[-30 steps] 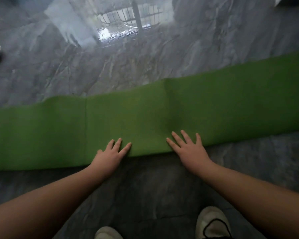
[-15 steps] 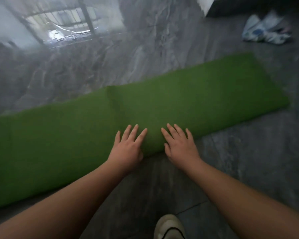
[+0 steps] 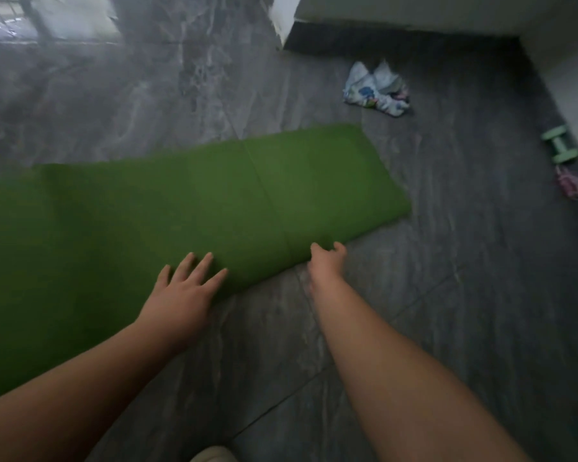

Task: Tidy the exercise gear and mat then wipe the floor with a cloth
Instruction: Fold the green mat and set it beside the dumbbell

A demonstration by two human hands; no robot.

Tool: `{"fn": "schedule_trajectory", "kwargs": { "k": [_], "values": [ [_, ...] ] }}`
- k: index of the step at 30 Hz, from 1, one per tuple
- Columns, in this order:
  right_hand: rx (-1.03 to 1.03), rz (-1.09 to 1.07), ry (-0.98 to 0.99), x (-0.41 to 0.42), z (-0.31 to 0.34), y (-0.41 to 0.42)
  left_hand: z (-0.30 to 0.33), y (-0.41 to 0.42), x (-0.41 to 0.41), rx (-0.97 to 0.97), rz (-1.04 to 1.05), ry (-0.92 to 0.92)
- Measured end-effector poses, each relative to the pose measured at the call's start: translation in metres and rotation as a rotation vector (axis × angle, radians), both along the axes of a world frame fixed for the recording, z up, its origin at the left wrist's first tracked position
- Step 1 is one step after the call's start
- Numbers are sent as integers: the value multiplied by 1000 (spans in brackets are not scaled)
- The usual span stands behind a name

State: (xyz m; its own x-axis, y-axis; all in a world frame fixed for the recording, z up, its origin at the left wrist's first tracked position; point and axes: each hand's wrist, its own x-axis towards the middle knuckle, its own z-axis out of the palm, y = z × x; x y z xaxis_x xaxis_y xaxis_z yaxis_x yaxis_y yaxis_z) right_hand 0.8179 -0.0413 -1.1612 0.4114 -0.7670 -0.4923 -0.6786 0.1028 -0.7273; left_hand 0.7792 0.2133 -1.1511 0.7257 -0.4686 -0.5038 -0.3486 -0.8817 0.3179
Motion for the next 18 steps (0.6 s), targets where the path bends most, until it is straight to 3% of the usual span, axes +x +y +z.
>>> {"fn": "schedule_trajectory", "kwargs": {
  "k": [4,11,15,18],
  "values": [
    [277,-249,-181,5,-2,-2,1,9,-8,61,-60,35],
    [364,-274,-303,10,13,-11,-6,24,-15,-5,-2,60],
    [310,-231,-390,13,31,-2,-4,30,-16,-4,-9,120],
    [148,-110,-399,8,40,10,11,25,-10,-170,112,177]
  ]
}}
